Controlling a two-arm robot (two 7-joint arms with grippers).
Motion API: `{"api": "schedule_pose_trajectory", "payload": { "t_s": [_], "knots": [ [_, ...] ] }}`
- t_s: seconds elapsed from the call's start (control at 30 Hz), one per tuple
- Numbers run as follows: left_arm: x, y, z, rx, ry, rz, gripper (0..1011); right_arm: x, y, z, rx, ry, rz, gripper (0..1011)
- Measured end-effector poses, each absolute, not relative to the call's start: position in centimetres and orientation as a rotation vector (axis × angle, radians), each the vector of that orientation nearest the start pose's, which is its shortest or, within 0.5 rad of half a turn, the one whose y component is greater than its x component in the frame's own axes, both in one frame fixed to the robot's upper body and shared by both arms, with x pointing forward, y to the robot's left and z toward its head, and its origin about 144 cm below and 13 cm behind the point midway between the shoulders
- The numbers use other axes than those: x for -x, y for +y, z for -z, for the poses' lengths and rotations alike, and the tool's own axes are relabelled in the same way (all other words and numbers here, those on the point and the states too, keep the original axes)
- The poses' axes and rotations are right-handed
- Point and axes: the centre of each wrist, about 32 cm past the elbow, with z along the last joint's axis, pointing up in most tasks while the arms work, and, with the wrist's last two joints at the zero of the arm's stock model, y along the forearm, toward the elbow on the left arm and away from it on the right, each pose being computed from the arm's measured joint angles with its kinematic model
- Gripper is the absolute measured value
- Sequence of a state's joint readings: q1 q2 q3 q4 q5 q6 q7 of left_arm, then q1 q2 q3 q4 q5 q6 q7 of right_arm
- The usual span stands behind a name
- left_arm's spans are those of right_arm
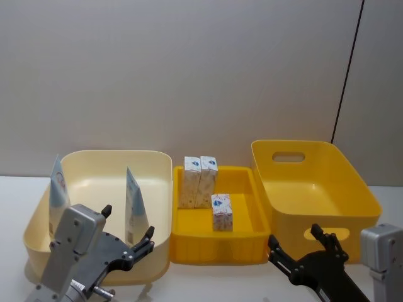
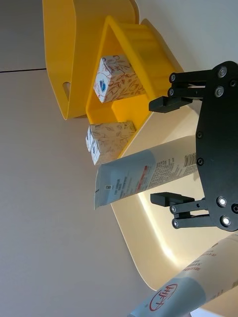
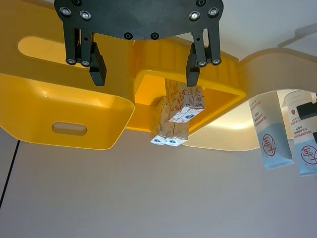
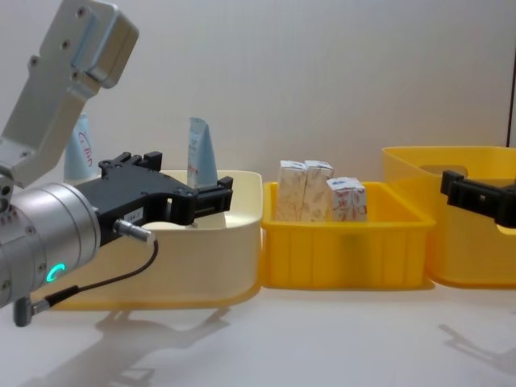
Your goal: Bimanual collaborative sorting of washing and personal care products
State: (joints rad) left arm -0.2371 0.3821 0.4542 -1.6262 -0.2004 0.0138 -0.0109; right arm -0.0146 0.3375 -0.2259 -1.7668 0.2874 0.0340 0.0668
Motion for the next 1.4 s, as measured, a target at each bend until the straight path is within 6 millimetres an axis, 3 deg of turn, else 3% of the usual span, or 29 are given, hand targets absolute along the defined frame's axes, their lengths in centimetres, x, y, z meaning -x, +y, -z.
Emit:
{"api": "schedule_pose_trajectory", "payload": {
  "t_s": [1.4],
  "knots": [
    [-49.20, 19.84, -120.44, -0.061, -0.268, -1.124, 1003, -44.33, -23.71, -118.87, -0.026, -0.075, 1.229, 1001]
  ]
}}
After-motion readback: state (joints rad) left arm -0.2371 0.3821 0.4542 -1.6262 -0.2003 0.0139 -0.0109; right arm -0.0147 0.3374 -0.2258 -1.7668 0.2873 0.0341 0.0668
